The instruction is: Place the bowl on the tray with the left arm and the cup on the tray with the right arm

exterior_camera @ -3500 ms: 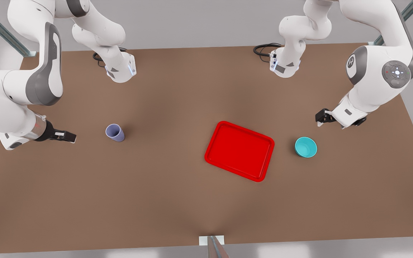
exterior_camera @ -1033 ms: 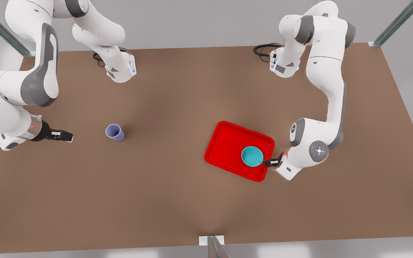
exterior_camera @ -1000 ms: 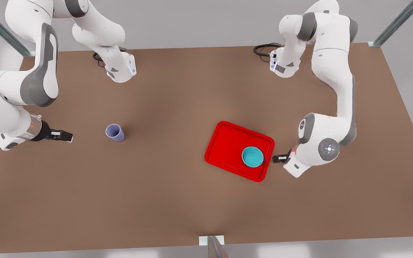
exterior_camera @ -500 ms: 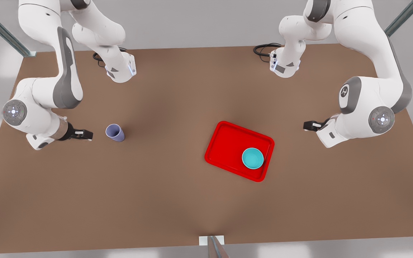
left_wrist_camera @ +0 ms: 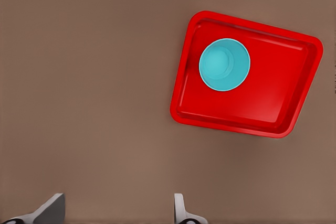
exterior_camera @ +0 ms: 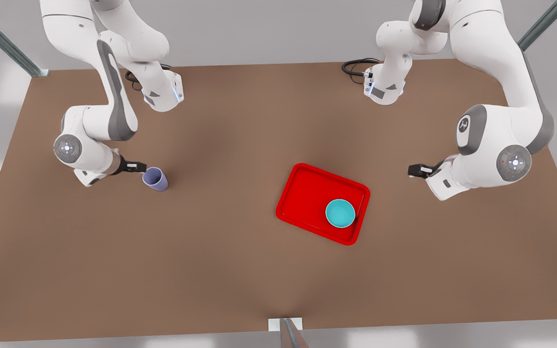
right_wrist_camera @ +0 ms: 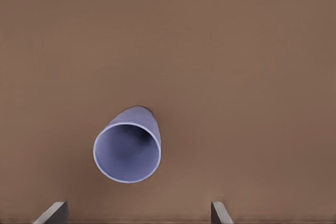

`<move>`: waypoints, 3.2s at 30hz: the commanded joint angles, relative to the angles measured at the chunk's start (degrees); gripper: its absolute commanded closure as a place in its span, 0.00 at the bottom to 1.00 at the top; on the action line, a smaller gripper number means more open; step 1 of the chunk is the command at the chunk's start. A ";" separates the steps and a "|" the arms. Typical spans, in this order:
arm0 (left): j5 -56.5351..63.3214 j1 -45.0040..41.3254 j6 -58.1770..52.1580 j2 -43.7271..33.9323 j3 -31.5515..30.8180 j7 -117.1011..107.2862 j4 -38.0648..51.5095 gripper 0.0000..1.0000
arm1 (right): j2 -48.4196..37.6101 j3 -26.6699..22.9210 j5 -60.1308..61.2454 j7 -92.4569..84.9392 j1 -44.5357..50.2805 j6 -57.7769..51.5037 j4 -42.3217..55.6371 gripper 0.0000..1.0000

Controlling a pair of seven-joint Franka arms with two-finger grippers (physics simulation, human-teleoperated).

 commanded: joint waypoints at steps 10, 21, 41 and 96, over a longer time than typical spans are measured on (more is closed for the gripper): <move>0.05 0.00 0.00 -0.09 0.00 0.09 0.00 0.00 | 5.54 -0.28 -0.18 0.00 -1.42 2.55 0.85 0.00; -0.03 0.00 0.18 0.08 0.00 0.00 -0.09 0.00 | 7.03 -0.37 -0.26 0.09 -0.72 2.46 -0.65 0.00; -0.03 0.00 0.09 0.08 0.00 0.09 0.00 0.00 | 10.64 -0.54 -4.04 0.09 -1.42 8.44 -3.55 0.00; -0.30 0.00 0.18 0.08 -0.09 -0.09 0.00 0.00 | 14.15 0.07 1.23 -2.90 -0.63 8.53 -2.05 0.79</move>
